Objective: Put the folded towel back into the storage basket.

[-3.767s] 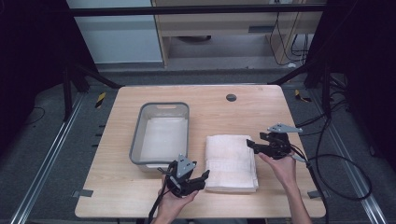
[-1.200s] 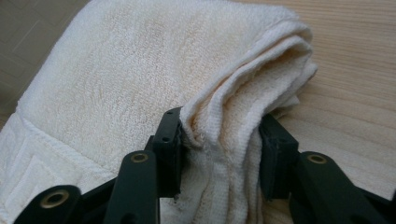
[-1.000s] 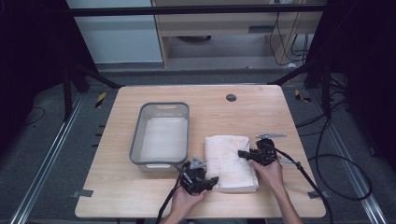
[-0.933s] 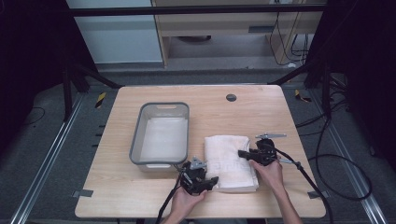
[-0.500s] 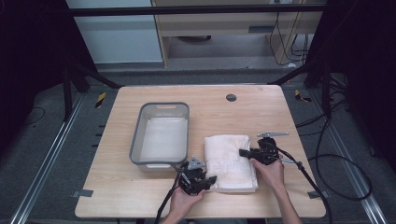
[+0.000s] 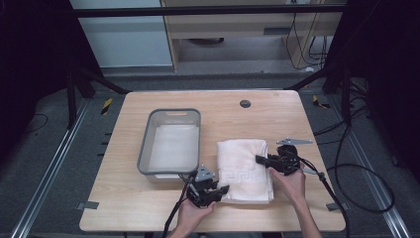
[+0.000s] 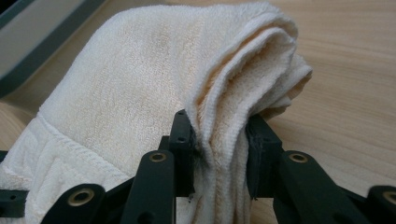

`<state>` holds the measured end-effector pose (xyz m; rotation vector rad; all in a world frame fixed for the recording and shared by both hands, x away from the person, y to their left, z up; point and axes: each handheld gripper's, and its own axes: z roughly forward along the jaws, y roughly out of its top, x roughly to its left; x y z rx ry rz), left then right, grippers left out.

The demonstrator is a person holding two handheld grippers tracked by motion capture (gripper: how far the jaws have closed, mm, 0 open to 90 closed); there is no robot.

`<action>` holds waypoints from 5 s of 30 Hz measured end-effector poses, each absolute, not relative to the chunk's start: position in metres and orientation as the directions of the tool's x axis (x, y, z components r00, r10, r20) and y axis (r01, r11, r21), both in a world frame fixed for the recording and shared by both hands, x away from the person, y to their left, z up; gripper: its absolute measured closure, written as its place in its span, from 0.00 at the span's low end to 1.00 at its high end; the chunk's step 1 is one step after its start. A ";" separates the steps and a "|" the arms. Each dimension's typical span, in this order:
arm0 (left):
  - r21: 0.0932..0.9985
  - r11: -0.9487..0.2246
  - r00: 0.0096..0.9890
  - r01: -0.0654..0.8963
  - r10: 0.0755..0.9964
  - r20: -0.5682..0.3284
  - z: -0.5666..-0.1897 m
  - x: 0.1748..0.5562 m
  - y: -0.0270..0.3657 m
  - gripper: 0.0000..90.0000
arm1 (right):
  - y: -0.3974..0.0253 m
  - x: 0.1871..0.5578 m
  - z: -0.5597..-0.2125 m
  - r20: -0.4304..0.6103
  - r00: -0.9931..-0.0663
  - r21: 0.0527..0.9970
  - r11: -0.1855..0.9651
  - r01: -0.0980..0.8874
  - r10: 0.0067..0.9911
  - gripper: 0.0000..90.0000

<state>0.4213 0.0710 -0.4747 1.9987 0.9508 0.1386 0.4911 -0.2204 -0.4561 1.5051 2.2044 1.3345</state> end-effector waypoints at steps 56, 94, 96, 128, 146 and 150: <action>0.883 -0.194 0.711 0.428 0.676 -0.196 -0.395 0.403 0.110 0.74 | -0.189 0.477 -0.360 0.226 -0.577 0.872 0.100 0.479 0.785 0.76; 0.901 -0.078 0.596 0.427 0.774 -0.216 -0.371 0.418 0.185 0.75 | -0.102 0.512 -0.327 0.217 -0.594 0.880 0.107 0.462 0.775 0.76; 0.901 -0.076 0.592 0.427 0.777 -0.215 -0.370 0.419 0.186 0.75 | -0.100 0.513 -0.327 0.216 -0.598 0.883 0.106 0.457 0.772 0.76; 0.893 -0.023 0.490 0.449 0.842 -0.224 -0.366 0.432 0.238 0.76 | -0.039 0.534 -0.326 0.233 -0.604 0.882 0.096 0.461 0.762 0.75; 0.878 -0.005 0.433 0.478 0.871 -0.231 -0.374 0.441 0.259 0.76 | -0.013 0.547 -0.348 0.266 -0.600 0.877 0.069 0.476 0.755 0.75; 0.877 -0.001 0.425 0.481 0.875 -0.232 -0.376 0.442 0.261 0.76 | -0.011 0.548 -0.350 0.274 -0.602 0.879 0.059 0.474 0.750 0.75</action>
